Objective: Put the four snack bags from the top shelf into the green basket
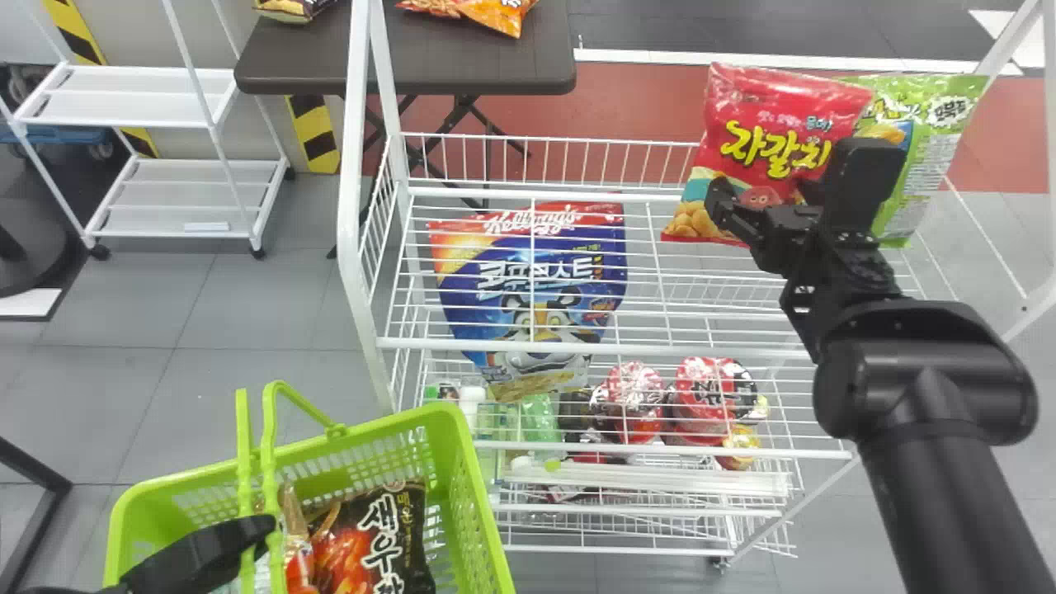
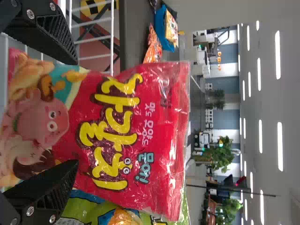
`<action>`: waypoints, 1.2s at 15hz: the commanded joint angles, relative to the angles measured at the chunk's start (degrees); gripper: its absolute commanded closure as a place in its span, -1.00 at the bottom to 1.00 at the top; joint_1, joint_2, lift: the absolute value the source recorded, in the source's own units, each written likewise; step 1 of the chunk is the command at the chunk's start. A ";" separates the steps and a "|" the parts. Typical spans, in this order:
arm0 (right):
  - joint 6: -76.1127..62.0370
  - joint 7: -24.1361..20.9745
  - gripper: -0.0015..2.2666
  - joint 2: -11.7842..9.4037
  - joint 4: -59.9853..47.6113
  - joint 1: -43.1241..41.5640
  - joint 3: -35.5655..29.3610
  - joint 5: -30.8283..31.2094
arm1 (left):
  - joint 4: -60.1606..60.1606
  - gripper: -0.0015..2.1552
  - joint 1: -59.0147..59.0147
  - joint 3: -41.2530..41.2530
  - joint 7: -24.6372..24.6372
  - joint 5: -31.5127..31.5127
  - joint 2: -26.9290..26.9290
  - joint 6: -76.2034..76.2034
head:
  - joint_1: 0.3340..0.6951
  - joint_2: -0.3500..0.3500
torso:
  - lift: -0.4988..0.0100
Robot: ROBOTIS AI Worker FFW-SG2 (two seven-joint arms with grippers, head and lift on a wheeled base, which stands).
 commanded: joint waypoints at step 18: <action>6.67 4.63 0.99 0.00 -29.56 17.53 1.87 -7.87 | 0.73 0.99 -0.17 -0.23 -0.66 -0.26 -0.11 0.24 | 1.00 -0.08 | 0.96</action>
